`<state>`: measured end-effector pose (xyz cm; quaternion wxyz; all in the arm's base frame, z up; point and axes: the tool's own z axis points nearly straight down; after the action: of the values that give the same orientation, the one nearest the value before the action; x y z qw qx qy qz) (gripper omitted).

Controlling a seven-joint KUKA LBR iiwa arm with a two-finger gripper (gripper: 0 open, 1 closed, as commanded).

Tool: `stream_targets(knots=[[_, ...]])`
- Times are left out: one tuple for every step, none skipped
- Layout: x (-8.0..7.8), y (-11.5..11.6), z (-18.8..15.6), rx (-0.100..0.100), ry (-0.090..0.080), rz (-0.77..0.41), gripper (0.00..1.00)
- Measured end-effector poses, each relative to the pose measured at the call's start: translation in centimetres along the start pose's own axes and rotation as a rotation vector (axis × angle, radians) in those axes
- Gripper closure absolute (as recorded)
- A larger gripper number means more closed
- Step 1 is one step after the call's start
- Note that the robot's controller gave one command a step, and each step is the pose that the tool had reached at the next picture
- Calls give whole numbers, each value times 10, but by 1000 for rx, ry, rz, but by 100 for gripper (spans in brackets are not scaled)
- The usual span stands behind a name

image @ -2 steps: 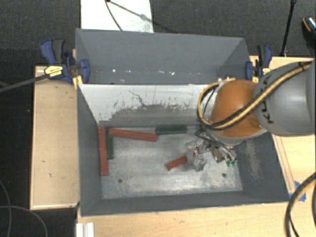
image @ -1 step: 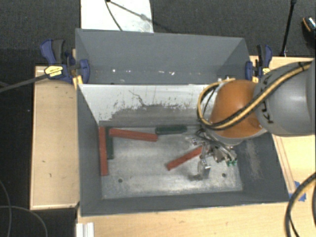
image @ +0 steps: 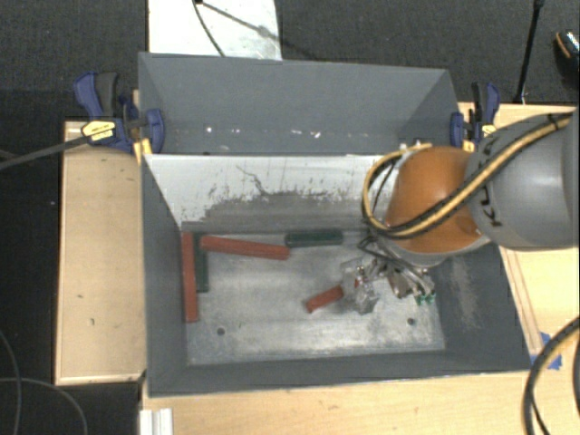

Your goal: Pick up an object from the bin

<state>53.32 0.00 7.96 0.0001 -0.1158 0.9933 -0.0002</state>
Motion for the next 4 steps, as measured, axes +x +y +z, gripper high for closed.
stream_targets(knots=[[0, 0, 0, 0, 0, -1, 0], [0, 0, 0, 0, 0, -2, 100], [0, 0, 0, 0, 0, -2, 0], [0, 0, 0, 0, 0, 1, 100]])
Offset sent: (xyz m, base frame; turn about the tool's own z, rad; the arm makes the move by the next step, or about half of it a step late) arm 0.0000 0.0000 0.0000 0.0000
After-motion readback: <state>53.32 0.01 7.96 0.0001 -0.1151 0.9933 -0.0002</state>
